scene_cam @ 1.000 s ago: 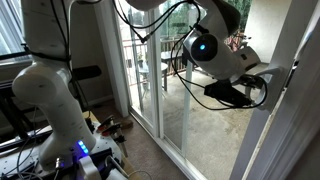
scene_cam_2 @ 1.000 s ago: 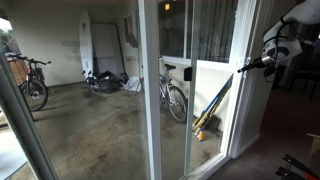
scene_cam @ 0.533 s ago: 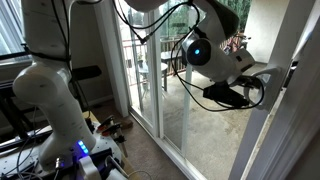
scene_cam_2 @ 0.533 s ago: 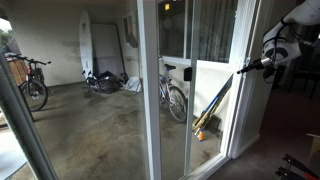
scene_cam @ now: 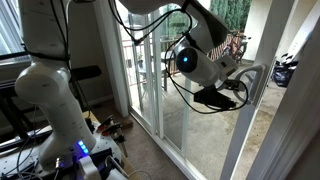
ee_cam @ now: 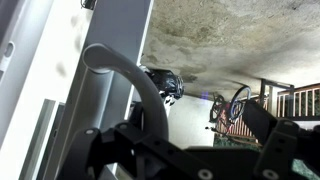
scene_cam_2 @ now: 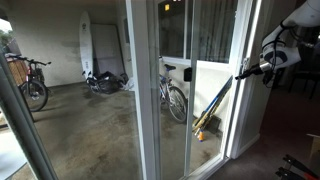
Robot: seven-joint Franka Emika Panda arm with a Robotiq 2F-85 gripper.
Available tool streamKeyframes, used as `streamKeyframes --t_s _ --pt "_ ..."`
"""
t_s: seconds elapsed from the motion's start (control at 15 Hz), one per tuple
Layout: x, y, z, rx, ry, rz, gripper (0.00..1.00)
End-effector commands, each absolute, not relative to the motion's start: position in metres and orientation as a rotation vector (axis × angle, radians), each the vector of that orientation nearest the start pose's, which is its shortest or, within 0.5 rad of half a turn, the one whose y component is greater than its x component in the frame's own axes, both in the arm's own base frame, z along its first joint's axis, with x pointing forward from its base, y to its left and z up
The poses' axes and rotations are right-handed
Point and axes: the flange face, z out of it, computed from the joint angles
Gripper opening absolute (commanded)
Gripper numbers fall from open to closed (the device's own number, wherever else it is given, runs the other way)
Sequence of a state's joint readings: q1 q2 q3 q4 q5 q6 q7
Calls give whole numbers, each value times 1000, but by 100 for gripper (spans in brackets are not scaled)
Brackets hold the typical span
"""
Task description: Slide the glass door to the left.
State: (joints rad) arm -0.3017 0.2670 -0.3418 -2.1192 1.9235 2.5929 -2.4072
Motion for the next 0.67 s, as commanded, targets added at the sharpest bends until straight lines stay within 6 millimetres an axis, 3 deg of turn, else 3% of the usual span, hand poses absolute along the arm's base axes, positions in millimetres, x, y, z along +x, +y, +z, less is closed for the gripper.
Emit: streamKeyframes --t_s 0.0,0.6 --pt "438 -290 284 -2779 -322 -1548 100" --pt "427 -235 277 -2699 -468 -1563 100"
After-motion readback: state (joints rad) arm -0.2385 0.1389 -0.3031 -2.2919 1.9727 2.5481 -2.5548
